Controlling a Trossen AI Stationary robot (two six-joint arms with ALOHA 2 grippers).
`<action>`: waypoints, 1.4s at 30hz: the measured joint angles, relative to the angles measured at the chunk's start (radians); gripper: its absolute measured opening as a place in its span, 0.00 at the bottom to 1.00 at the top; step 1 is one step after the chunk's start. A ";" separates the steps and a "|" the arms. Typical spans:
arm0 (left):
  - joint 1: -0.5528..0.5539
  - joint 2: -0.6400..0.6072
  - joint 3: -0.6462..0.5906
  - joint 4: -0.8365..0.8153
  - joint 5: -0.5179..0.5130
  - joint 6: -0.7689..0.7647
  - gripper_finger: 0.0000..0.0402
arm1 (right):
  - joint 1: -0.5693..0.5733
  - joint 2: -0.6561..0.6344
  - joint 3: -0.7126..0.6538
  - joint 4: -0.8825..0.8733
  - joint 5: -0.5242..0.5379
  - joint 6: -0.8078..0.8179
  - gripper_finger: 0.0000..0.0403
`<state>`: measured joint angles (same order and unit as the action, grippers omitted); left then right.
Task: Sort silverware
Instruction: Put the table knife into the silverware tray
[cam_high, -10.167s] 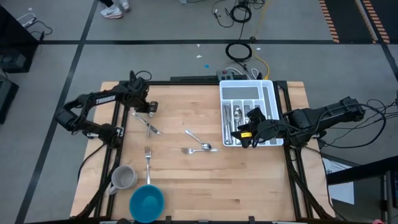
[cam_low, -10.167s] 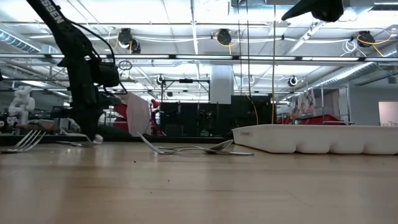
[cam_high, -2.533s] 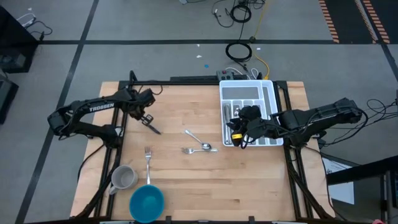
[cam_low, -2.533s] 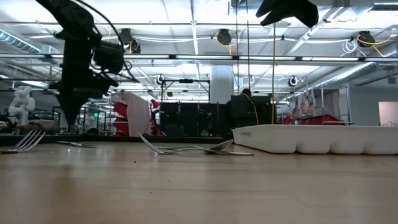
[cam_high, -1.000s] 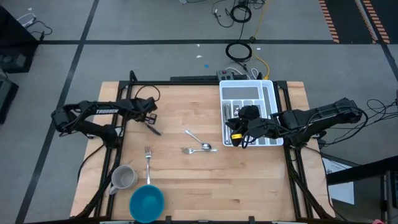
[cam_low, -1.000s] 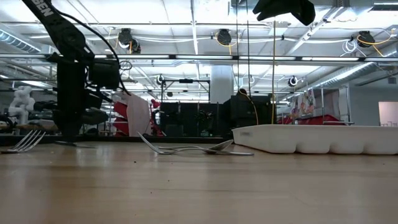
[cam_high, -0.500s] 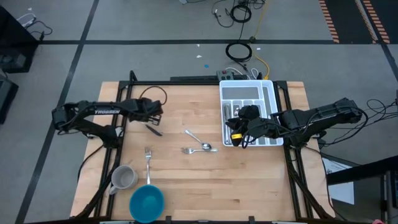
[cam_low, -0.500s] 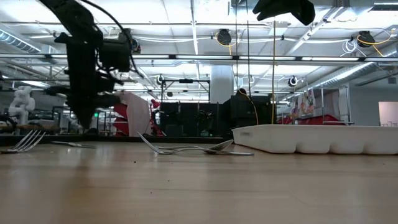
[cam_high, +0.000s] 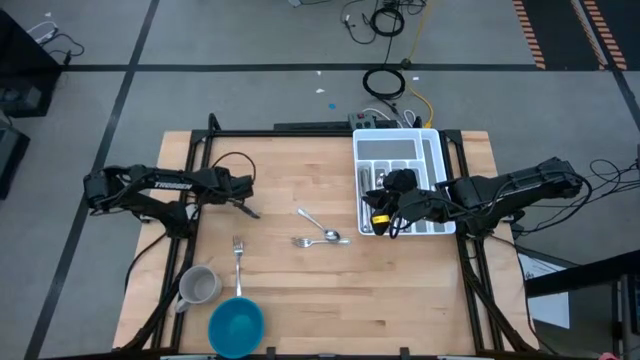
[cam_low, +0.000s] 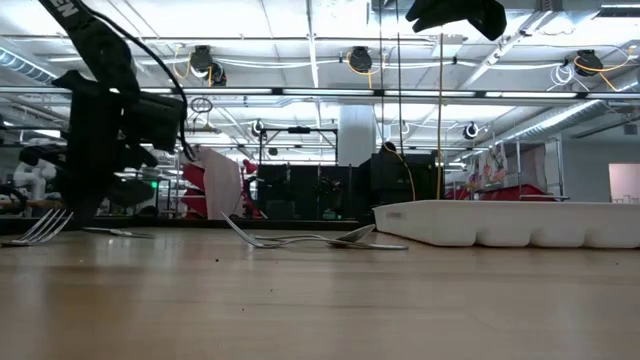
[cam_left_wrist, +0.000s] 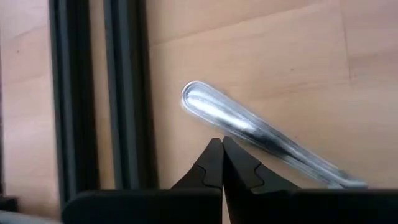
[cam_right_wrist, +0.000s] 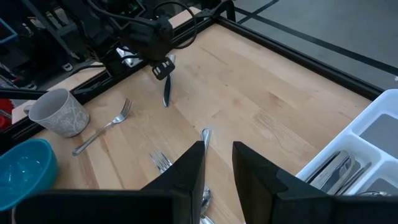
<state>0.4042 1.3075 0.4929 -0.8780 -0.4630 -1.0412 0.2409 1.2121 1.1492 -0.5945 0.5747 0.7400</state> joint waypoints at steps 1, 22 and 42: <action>0.000 0.000 -0.003 0.020 -0.003 0.003 0.00 | 0.000 0.000 0.000 0.000 0.000 -0.001 0.18; -0.053 0.010 -0.013 0.449 0.269 -0.030 0.00 | 0.000 0.000 0.000 -0.001 0.000 -0.026 0.18; -0.191 0.054 0.028 0.887 0.422 -0.078 0.00 | -0.118 0.287 0.034 0.388 -0.085 -0.233 0.33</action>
<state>0.2131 1.3613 0.5208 0.0088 -0.0410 -1.1191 0.1231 1.4988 1.1829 -0.2065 0.4900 0.5074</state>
